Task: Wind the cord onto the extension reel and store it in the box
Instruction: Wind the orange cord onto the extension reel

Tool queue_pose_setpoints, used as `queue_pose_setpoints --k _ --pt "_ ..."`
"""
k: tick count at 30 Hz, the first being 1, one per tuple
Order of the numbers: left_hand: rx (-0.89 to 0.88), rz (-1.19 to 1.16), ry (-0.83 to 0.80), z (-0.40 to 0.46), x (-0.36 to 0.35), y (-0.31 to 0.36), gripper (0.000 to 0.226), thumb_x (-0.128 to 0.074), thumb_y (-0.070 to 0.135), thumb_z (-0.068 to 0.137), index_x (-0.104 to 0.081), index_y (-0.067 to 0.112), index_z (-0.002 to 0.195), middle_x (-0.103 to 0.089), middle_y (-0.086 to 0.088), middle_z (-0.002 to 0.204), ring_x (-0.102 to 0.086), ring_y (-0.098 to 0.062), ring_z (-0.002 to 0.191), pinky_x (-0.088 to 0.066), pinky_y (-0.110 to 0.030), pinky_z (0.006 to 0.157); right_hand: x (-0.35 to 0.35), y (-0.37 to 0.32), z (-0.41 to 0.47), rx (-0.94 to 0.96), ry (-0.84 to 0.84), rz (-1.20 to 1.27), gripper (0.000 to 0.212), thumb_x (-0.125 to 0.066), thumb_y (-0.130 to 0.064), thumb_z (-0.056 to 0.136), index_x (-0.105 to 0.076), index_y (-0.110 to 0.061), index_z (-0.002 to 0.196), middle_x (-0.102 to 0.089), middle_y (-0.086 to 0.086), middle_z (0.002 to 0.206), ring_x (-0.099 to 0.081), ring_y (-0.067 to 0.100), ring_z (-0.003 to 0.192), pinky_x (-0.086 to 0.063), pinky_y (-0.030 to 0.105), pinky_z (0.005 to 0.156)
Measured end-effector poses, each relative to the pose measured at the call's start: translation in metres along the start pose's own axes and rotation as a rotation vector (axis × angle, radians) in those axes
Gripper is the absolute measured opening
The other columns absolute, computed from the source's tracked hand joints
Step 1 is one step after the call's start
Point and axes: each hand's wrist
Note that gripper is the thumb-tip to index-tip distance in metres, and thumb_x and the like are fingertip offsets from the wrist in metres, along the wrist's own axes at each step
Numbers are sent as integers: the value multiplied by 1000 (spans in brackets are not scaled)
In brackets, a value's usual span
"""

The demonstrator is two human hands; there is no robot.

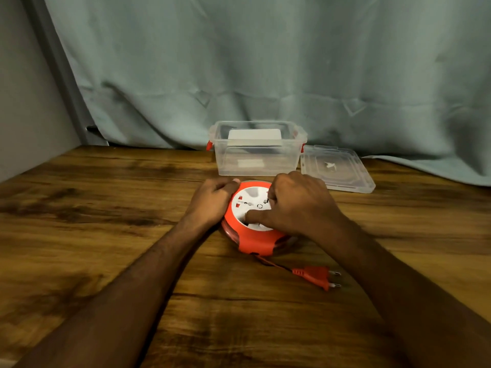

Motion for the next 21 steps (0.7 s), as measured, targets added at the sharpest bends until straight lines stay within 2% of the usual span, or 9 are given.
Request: queue_pose_setpoints --k 2,4,6,7,9,11,15,18,21 --pt "16 -29 -25 3 3 -1 37 -64 27 106 -85 21 76 -85 -12 87 -79 -37 87 -62 -52 90 7 8 3 80 -28 5 54 -61 -78 72 -48 -26 67 -50 -11 69 -56 17 79 -32 31 65" --pt "29 -66 -64 4 6 -1 43 -62 18 108 -83 18 71 -82 -7 76 -73 -29 75 -58 -40 79 21 21 3 165 -151 99 31 -69 -61 79 -63 -35 95 -52 -19 69 -56 8 80 -33 28 64" --pt "45 -94 -108 2 7 3 36 -61 14 109 -79 13 77 -78 -3 69 -68 -19 64 -53 -32 68 32 32 1 234 -306 221 41 -74 -41 84 -61 -43 123 -54 -36 62 -55 -5 69 -33 22 62" --pt "59 -105 -132 1 7 5 33 -61 14 109 -78 9 80 -77 -2 67 -67 -16 59 -52 -30 64 33 37 1 258 -358 267 46 -75 -34 86 -60 -40 129 -49 -47 59 -54 -12 64 -32 19 60" --pt "88 -115 -176 -1 7 6 31 -62 15 108 -77 7 83 -78 -3 67 -67 -15 56 -51 -29 63 34 41 0 285 -397 319 50 -76 -29 87 -61 -35 134 -43 -54 56 -51 -22 61 -31 16 60" --pt "109 -134 -213 -2 8 7 30 -62 16 108 -78 6 84 -79 -5 69 -68 -17 58 -52 -30 63 34 41 1 275 -440 353 53 -77 -29 87 -59 -34 137 -44 -52 55 -51 -24 61 -33 14 61" --pt "106 -184 -279 -6 8 11 32 -59 13 108 -76 7 82 -79 -3 66 -70 -12 52 -55 -26 57 35 44 2 295 -473 343 53 -79 -32 85 -59 -38 135 -50 -46 56 -55 -22 65 -39 14 63" --pt "115 -204 -321 -8 8 11 30 -58 12 108 -75 5 84 -80 -3 66 -72 -10 51 -57 -22 54 32 43 4 295 -471 294 57 -81 -49 77 -60 -47 130 -56 -43 73 -64 -4 92 -51 19 74" --pt "117 -195 -318 -9 9 13 28 -59 14 108 -77 4 89 -81 -5 68 -73 -12 53 -59 -23 56 30 42 5 287 -442 252 61 -81 -59 71 -60 -51 128 -58 -44 84 -63 -1 93 -53 23 76"
Point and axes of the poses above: each hand's wrist, its own z-axis towards the middle knuckle, its own x-axis out of the back of the hand, y = z × x
